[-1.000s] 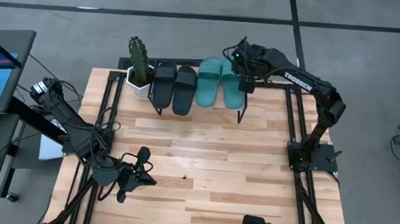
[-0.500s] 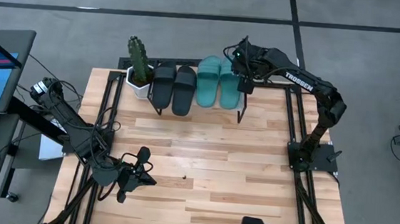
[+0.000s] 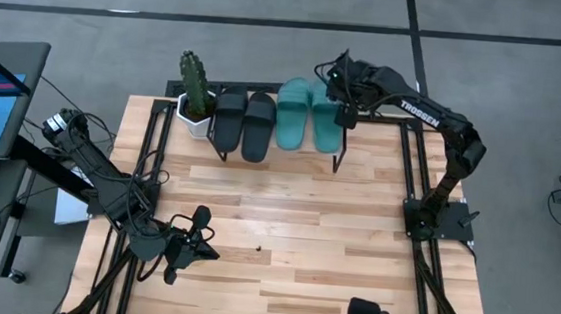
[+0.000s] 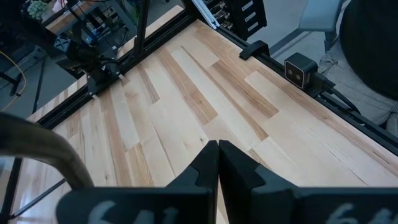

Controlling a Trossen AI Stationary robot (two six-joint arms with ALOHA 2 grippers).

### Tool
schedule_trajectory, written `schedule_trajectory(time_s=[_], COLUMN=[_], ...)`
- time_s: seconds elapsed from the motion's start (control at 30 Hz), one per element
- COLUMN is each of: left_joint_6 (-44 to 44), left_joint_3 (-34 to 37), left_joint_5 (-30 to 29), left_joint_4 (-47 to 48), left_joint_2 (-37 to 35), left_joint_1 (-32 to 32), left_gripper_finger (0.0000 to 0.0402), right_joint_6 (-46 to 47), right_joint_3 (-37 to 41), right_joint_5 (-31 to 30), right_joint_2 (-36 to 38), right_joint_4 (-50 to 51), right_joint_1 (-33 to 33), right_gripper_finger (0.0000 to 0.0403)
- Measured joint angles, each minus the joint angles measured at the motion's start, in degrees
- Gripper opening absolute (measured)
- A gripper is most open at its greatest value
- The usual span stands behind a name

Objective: Pick and place slides into the shelf
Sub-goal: Put the green slide on the shelf, then return to Home Position

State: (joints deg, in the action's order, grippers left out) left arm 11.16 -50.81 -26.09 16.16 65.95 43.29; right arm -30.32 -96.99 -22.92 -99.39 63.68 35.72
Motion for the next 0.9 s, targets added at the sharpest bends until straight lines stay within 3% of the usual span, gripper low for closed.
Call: schedule_trajectory(time_s=[0.33,0.47,0.57,0.67,0.9], left_joint_6=[0.0,0.0,0.0,0.0,0.0], left_joint_3=[0.0,0.0,0.0,0.0,0.0], left_joint_5=[0.0,0.0,0.0,0.0,0.0], left_joint_4=[0.0,0.0,0.0,0.0,0.0], left_joint_2=[0.0,0.0,0.0,0.0,0.0], left_joint_1=[0.0,0.0,0.0,0.0,0.0], left_gripper_finger=[0.0002,0.0002,0.0002,0.0002,0.0002], right_joint_6=[0.7,1.6,3.3,4.9,7.9], right_joint_3=[0.0,0.0,0.0,0.0,4.0], right_joint_5=[-1.4,-6.6,-6.6,1.8,42.5], right_joint_2=[0.0,0.0,1.2,3.7,12.7], right_joint_4=[-2.0,-5.5,-9.5,-13.2,-22.2], right_joint_1=[1.2,1.0,1.1,1.1,1.1], right_gripper_finger=[0.0269,0.0269,0.0269,0.0269,0.0269])
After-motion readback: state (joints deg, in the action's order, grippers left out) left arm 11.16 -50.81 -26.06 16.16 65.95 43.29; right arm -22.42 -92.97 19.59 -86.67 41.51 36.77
